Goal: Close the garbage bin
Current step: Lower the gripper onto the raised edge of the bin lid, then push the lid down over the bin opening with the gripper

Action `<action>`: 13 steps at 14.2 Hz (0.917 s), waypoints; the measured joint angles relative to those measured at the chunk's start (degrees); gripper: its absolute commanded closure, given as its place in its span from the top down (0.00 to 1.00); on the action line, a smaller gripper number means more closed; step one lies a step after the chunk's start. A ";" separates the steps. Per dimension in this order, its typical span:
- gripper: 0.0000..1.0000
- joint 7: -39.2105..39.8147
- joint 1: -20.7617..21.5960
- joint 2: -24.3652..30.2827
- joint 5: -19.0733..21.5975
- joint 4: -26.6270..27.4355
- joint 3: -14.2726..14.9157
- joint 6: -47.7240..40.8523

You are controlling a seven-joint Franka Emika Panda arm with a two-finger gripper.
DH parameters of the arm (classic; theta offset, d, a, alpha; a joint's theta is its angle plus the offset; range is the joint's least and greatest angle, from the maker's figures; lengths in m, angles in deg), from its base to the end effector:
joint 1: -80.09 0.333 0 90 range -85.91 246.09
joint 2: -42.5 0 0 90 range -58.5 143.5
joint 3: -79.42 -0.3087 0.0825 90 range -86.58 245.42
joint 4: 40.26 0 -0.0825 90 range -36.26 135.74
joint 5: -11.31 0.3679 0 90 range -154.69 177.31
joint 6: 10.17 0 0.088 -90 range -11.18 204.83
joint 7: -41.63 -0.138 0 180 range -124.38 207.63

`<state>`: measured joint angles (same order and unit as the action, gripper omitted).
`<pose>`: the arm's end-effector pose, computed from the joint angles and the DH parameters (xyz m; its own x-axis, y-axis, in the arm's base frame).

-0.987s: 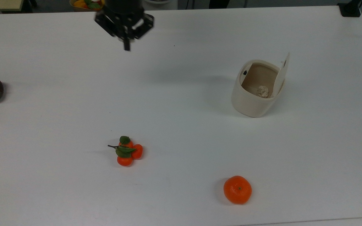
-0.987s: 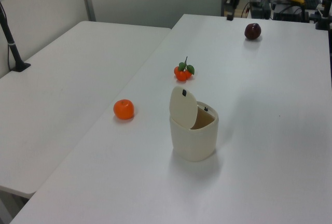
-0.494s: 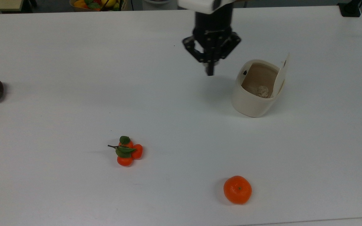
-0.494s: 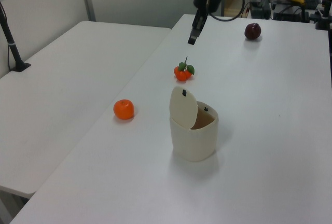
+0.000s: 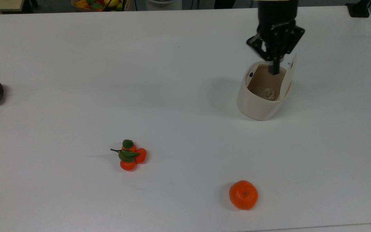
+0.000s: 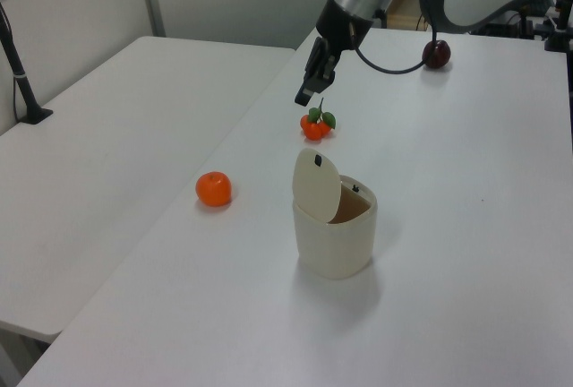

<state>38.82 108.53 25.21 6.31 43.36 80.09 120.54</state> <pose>0.6140 0.3199 0.5388 0.7625 0.4129 0.4981 0.4422 -0.8946 0.0647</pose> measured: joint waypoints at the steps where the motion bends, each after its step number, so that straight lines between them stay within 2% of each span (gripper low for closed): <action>1: 0.00 0.00 0.99 -0.19 0.08 0.02 -0.01 0.77; 6: 0.00 -0.01 5.96 -1.81 1.16 0.07 -0.04 2.84; 13: 0.00 0.09 6.36 -2.35 2.39 0.44 -0.01 1.89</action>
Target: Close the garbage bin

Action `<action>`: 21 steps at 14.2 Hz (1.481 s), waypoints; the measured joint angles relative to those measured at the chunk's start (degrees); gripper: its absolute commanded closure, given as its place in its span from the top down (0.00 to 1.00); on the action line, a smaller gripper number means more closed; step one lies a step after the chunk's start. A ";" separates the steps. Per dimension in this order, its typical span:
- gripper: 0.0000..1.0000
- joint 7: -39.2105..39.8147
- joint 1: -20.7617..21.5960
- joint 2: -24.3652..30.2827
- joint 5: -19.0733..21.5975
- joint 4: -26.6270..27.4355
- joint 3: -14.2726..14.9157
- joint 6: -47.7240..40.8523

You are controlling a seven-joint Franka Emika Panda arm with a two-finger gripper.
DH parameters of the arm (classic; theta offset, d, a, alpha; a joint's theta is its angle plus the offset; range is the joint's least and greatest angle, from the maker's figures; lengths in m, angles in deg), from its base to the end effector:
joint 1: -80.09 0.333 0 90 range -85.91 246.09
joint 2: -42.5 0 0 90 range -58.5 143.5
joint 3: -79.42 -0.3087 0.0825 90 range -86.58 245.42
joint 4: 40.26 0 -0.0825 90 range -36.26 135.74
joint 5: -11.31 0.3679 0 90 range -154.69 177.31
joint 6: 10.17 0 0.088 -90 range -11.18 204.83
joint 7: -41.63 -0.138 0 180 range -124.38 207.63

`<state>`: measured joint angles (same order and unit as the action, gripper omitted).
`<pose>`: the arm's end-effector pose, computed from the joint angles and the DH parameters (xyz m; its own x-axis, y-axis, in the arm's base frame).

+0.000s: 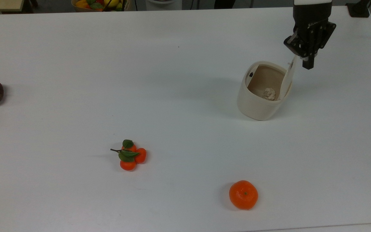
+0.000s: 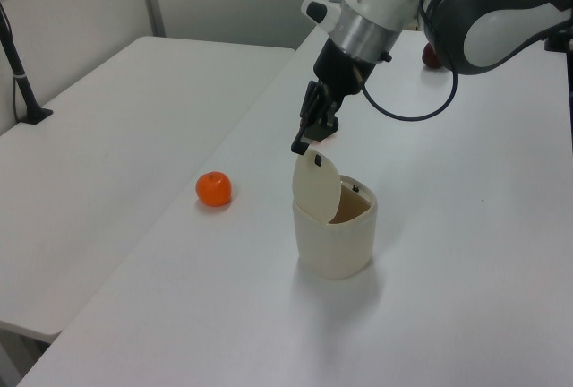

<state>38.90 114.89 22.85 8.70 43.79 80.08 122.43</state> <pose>0.5816 0.3935 0.5108 0.7321 0.4791 0.4842 0.5357 -0.8440 0.0251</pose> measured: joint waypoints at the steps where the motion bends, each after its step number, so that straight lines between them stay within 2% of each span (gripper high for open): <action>1: 0.00 0.34 0.00 -0.05 0.14 0.21 0.00 -1.65; 3: 0.00 1.91 -0.01 -0.12 1.30 0.28 0.01 -3.64; 10: 0.00 9.05 -0.83 -0.18 1.39 0.46 1.08 -12.52; 14: 0.00 12.48 -2.16 -0.89 1.26 2.86 1.25 -12.95; 21: 0.00 12.91 -2.41 -2.66 -0.03 4.50 1.25 -12.95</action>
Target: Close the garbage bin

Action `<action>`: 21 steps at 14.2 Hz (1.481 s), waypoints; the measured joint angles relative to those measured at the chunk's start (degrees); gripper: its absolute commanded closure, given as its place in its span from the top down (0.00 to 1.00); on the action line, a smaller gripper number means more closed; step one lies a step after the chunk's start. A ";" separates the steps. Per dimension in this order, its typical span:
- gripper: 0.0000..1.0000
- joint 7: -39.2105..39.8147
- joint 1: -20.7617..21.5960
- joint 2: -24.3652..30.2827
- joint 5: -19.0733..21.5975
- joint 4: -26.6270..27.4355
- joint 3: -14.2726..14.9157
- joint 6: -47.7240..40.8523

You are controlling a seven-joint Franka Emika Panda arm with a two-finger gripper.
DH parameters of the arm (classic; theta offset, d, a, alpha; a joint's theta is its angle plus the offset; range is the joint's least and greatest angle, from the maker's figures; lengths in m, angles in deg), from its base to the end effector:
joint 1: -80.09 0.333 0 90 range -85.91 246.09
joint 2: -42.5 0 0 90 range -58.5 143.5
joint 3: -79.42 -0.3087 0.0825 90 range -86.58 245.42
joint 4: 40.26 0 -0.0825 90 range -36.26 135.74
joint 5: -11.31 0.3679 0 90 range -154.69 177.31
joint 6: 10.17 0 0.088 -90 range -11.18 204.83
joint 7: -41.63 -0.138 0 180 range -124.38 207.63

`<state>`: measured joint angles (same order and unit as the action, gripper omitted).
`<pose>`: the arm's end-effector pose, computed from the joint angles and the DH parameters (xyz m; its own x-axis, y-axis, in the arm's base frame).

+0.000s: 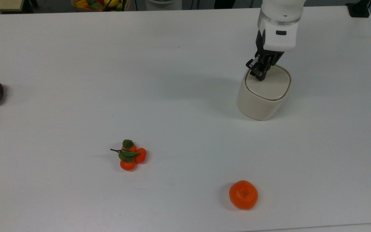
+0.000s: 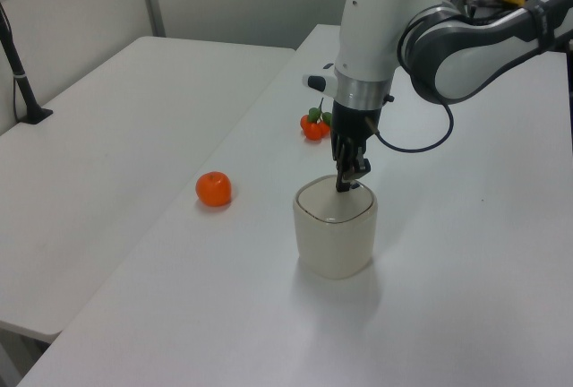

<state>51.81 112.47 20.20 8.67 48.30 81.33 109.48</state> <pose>0.5820 0.3414 0.4107 0.7322 0.6665 0.1400 0.6623 -0.7448 0.0817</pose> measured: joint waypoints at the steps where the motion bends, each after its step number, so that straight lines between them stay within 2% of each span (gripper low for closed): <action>1: 0.00 0.02 0.00 0.01 -0.20 0.07 0.00 0.00; 18: 0.00 0.17 -0.02 0.02 -0.34 0.11 0.00 0.00; 21: 0.00 -1.51 -1.05 0.30 0.01 -0.57 0.15 -0.01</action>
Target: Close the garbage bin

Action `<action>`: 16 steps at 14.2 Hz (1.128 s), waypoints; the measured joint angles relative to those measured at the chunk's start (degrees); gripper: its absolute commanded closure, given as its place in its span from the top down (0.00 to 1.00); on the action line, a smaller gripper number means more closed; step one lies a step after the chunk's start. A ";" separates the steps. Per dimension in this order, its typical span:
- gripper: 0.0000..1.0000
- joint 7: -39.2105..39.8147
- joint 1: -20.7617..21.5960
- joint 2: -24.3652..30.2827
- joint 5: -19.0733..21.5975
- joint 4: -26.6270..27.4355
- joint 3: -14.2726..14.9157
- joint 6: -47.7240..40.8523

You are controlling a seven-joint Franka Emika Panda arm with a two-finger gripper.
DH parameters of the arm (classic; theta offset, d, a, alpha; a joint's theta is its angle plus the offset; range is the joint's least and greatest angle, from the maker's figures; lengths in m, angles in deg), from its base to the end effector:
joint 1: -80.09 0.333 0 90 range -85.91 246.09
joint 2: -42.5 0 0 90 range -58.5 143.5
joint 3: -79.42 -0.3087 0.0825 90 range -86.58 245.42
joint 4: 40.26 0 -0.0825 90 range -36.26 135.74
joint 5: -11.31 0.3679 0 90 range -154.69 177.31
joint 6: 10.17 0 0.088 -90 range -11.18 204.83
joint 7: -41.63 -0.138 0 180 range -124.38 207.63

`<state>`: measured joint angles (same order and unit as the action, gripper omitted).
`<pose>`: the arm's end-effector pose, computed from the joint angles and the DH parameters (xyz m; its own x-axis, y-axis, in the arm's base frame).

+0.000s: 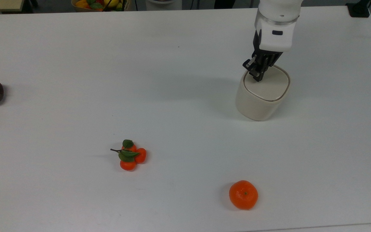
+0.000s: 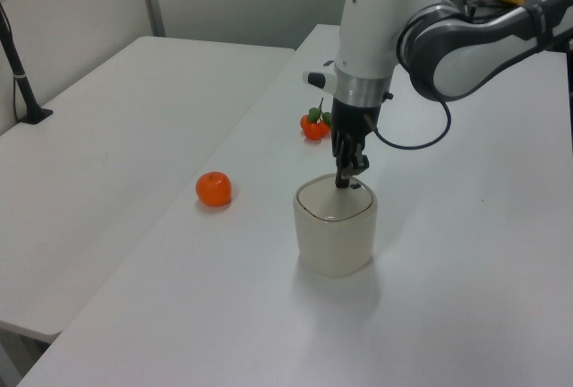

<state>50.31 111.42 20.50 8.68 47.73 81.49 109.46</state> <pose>0.5900 0.3299 0.4190 0.7606 0.6300 0.1564 0.6258 -0.7757 0.0812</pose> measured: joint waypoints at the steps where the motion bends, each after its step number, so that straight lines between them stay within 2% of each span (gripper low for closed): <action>1: 0.00 -0.51 -0.93 0.24 0.04 -0.77 0.07 -0.59; 7: 0.00 -4.58 -10.73 3.64 0.13 -6.92 0.51 -13.70; 12: 0.00 -4.82 -21.15 8.63 0.05 -7.38 0.93 -23.88; 15: 0.00 -4.82 -24.75 9.64 -1.37 -7.36 0.96 -28.41; 16: 0.03 -4.82 -25.17 9.65 -2.08 -7.35 0.96 -29.15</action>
<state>45.49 86.25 30.15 6.60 40.37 82.45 80.32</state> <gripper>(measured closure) 0.991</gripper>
